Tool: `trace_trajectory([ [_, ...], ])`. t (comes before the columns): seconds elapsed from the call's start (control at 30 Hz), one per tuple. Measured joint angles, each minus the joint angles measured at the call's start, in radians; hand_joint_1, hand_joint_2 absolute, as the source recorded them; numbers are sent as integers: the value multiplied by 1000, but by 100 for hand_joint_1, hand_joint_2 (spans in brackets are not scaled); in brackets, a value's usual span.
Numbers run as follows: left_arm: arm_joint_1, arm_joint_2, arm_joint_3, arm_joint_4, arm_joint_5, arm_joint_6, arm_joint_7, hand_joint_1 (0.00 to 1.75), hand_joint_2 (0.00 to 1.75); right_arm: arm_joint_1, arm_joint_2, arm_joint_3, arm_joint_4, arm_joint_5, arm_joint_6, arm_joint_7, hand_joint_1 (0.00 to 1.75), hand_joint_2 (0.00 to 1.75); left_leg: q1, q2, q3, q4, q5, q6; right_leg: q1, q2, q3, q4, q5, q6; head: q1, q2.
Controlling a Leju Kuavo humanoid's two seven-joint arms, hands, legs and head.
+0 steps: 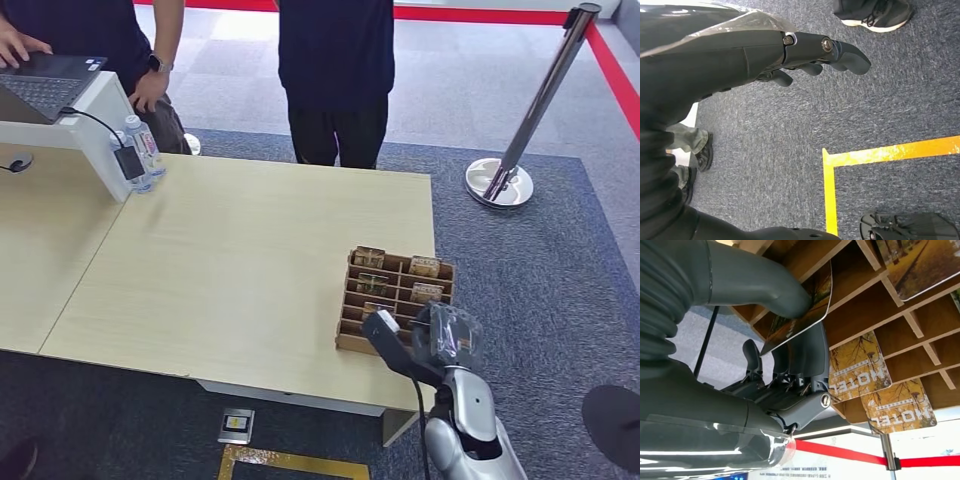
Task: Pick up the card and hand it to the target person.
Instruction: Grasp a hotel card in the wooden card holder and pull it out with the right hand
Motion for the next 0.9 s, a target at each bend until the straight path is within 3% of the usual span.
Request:
trace_trajectory([
  [0.27,0,0,-1,0,-3,0,2,0,175,10,7,0,-7,4,2,-7,145,175,0,0,0,0,0,0,0,0,0,0,0,0,0,0],
  [0.5,0,0,-1,0,-6,-3,2,0,175,12,9,0,-22,8,2,-20,174,175,0,0,0,0,0,0,0,0,0,0,0,0,0,0],
  [0.9,0,1,-2,0,-9,-3,5,0,175,-53,17,0,-56,13,16,-58,175,175,0,0,0,0,1,0,0,0,0,0,1,0,0,0],
])
